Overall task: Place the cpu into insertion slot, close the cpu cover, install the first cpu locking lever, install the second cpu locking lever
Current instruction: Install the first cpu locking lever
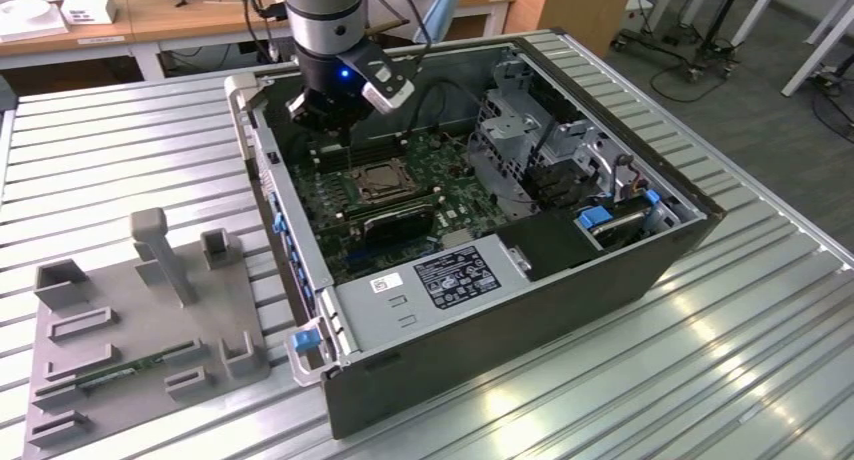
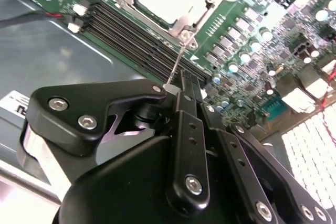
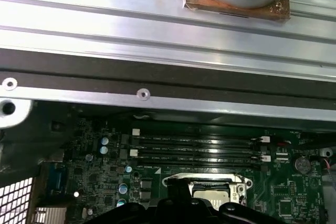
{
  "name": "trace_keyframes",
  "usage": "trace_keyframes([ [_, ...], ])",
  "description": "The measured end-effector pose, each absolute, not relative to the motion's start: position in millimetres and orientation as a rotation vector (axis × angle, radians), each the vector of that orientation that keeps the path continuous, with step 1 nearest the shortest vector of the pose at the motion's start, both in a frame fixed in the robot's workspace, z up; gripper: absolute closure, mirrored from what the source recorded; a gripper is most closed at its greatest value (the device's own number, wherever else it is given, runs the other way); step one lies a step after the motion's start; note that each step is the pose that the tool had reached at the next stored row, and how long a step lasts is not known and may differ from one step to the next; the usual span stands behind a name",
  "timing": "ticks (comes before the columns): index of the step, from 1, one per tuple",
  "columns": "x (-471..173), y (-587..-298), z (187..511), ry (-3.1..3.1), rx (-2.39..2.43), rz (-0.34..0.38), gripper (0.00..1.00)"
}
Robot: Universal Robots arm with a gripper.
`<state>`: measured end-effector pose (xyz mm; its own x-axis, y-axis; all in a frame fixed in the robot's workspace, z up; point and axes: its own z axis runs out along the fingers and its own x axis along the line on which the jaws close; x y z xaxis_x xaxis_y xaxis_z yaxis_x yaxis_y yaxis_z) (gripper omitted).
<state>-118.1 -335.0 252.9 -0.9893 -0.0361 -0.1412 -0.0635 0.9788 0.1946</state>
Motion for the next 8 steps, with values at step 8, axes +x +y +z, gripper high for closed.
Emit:
trace_keyframes([
  [8,-101.5,-335.4,251.8,2.988,-0.074,0.301,0.89],
])
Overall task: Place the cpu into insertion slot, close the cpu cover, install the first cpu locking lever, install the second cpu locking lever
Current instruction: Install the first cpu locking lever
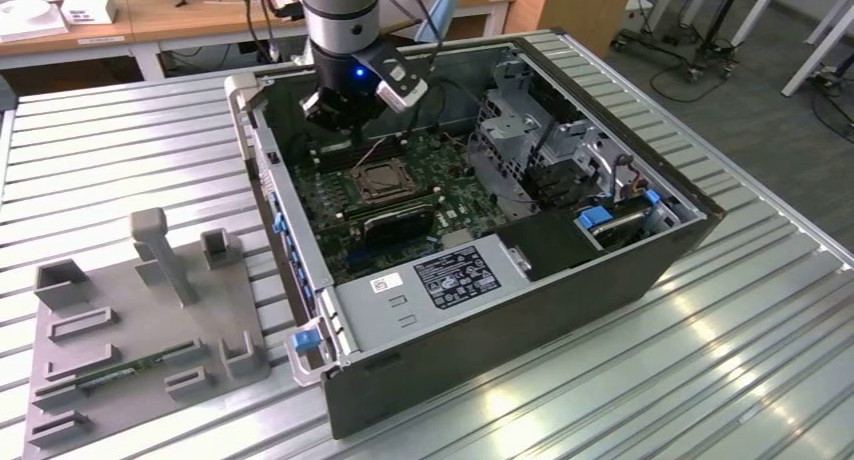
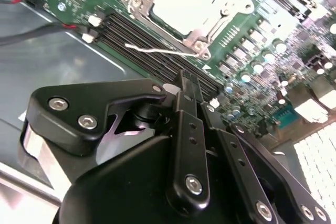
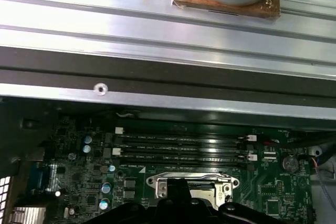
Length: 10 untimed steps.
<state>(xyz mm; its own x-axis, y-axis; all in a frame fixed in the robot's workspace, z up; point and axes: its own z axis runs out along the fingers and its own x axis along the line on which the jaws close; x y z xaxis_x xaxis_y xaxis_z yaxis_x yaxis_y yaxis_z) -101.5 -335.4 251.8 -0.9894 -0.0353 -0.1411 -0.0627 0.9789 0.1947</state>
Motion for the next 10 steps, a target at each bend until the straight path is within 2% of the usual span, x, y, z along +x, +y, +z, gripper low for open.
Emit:
trace_keyframes([
  [10,-87.3,-335.6,245.9,2.989,-0.074,0.297,0.89],
])
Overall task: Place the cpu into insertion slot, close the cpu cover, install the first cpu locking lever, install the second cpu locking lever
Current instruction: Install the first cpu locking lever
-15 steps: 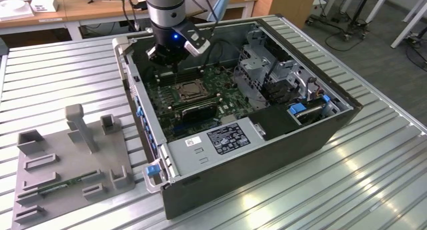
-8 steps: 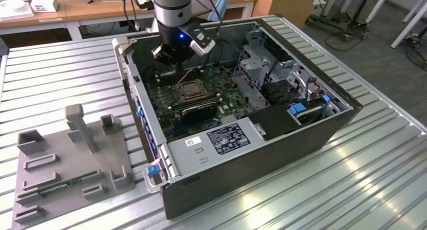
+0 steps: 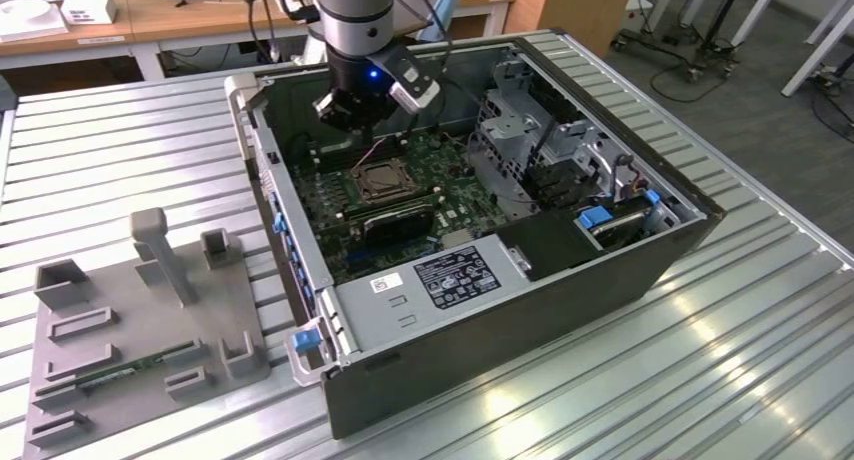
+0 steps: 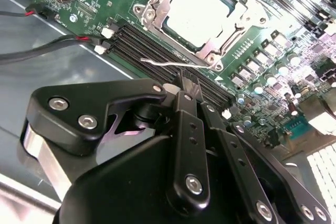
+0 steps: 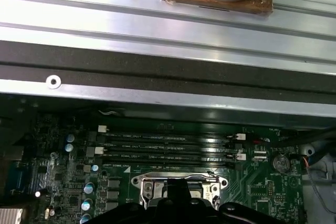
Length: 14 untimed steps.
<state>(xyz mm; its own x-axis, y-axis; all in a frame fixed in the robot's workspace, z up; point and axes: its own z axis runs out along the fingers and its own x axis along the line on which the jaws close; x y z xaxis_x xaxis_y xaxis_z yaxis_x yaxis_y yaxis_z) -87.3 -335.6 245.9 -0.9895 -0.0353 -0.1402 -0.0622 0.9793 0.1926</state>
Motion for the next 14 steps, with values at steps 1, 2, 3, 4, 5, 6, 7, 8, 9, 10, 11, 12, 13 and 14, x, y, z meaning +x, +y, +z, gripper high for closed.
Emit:
trace_keyframes([
  [1,-87.1,-335.6,244.4,2.989,-0.074,0.297,0.89],
  [2,-87.0,-335.6,242.8,2.989,-0.074,0.297,0.89],
  [3,-86.9,-335.5,241.4,2.989,-0.074,0.297,0.89],
  [4,-86.9,-335.1,240.3,2.989,-0.074,0.297,0.89],
  [5,-86.9,-334.5,239.4,2.989,-0.074,0.297,0.89],
  [6,-86.8,-334.0,238.6,2.989,-0.074,0.297,0.89],
  [7,-86.9,-333.5,237.8,2.990,-0.074,0.297,0.89],
  [8,-86.9,-332.9,236.9,2.989,-0.073,0.297,0.89],
  [9,-86.9,-332.2,236.2,2.989,-0.073,0.297,0.89],
  [10,-86.9,-331.4,235.7,2.989,-0.073,0.297,0.89],
  [11,-86.9,-330.6,235.1,2.989,-0.073,0.297,0.89],
  [12,-86.9,-329.7,234.5,2.989,-0.073,0.297,0.89],
  [13,-86.9,-328.8,234.0,2.989,-0.073,0.297,0.89],
  [14,-86.9,-327.8,233.5,2.989,-0.073,0.297,0.89],
])
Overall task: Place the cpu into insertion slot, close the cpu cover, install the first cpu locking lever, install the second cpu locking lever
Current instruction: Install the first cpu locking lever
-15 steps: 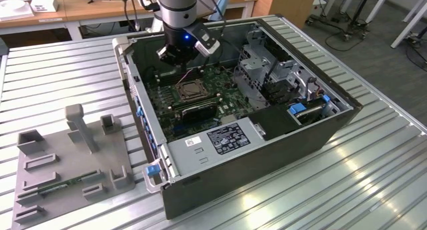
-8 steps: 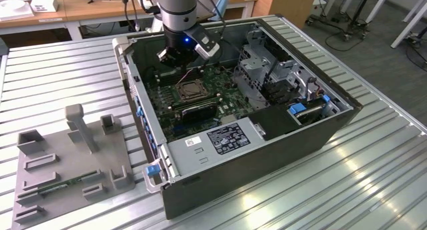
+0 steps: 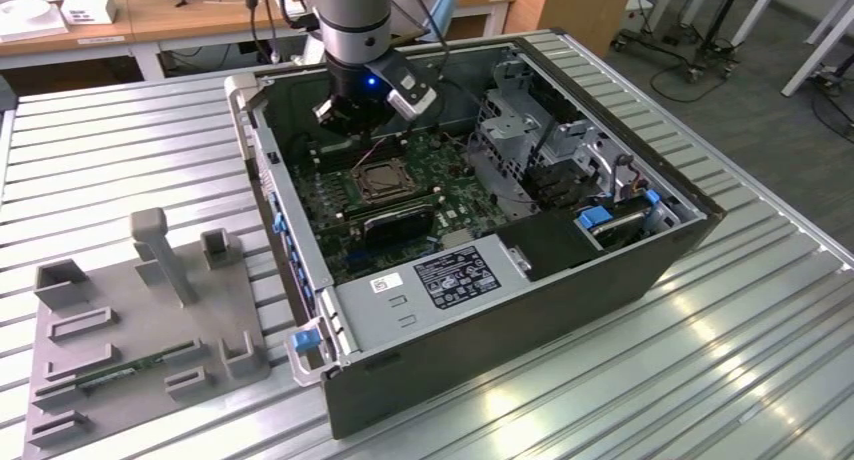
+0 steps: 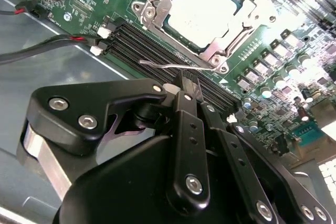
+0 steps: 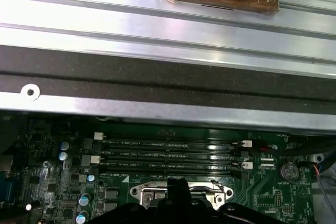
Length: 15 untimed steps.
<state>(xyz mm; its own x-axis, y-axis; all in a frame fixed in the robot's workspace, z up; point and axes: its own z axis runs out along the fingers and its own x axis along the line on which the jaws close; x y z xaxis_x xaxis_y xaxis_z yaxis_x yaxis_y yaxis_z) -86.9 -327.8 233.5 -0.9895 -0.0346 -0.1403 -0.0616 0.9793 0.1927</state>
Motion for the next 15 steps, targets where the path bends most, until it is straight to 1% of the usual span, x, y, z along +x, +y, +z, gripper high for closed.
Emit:
trace_keyframes([
  [15,-83.6,-323.3,225.5,2.989,-0.070,0.297,0.89],
])
